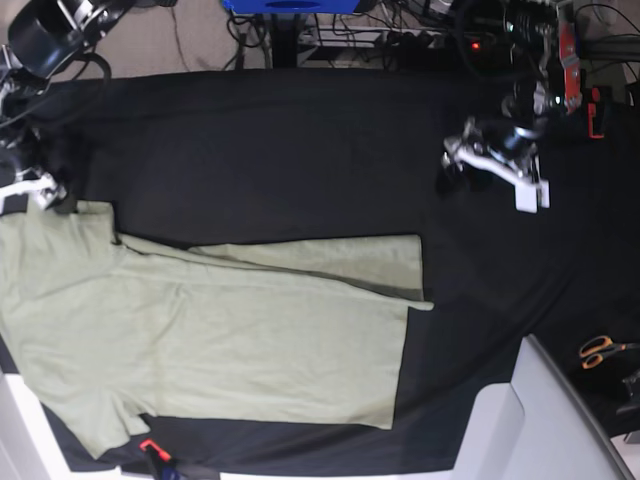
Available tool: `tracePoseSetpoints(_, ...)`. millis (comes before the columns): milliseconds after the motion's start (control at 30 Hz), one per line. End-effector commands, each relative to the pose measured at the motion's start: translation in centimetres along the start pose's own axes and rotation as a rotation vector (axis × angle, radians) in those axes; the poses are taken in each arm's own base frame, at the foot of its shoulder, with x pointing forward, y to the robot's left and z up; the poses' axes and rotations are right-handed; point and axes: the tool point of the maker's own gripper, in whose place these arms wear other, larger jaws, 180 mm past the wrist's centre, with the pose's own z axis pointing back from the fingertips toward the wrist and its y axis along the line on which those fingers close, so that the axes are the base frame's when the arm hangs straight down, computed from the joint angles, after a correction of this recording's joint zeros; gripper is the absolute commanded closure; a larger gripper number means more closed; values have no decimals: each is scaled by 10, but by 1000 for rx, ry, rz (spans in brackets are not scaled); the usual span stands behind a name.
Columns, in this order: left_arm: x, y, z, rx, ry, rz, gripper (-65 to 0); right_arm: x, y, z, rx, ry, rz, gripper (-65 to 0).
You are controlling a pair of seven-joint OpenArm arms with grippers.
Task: Fold the T-shirt properly
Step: 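Lower the right gripper and grasp the shirt near the sleeve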
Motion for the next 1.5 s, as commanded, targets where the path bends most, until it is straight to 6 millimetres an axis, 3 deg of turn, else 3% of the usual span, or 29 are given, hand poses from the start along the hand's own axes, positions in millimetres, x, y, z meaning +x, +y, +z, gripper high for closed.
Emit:
tracePoseSetpoints(0,15,1,5,-15,-38,-25,-375,30,-4,1,-6,-74,8,-510)
tracePoseSetpoints(133,-3,24,23,31,28,-66,-375,28,-16,-4,-10,-97,-26,-510)
tracePoseSetpoints(300,-17,37,34,58,70,-78,-375,36,-28,-7,-18,-88,-45,-509)
tracePoseSetpoints(700,-21,31,31,47,68,-59,-375,31,-29,-10,-17,-70,-53,-509)
tracePoseSetpoints(833,-22,30,31,46,67,-54,-375,23,-9,-21,18,-13,24,-497)
tracePoseSetpoints(933,-22,30,31,46,67,-54,-375,20,-3,-24,31,-3,37,-356)
tracePoseSetpoints(1033,-25,31,32,50,73,-52,-375,22,-2,-24,32,-7,37,-120)
tracePoseSetpoints(1100,-25,31,32,50,73,-52,-375,24,-3,-24,31,-11,40,0)
tracePoseSetpoints(1367,-25,30,32,46,74,-52,-375,26,-2,-23,32,-9,50,0)
tracePoseSetpoints(1467,-25,29,31,46,73,-52,-375,41,6,-20,36,-14,87,0)
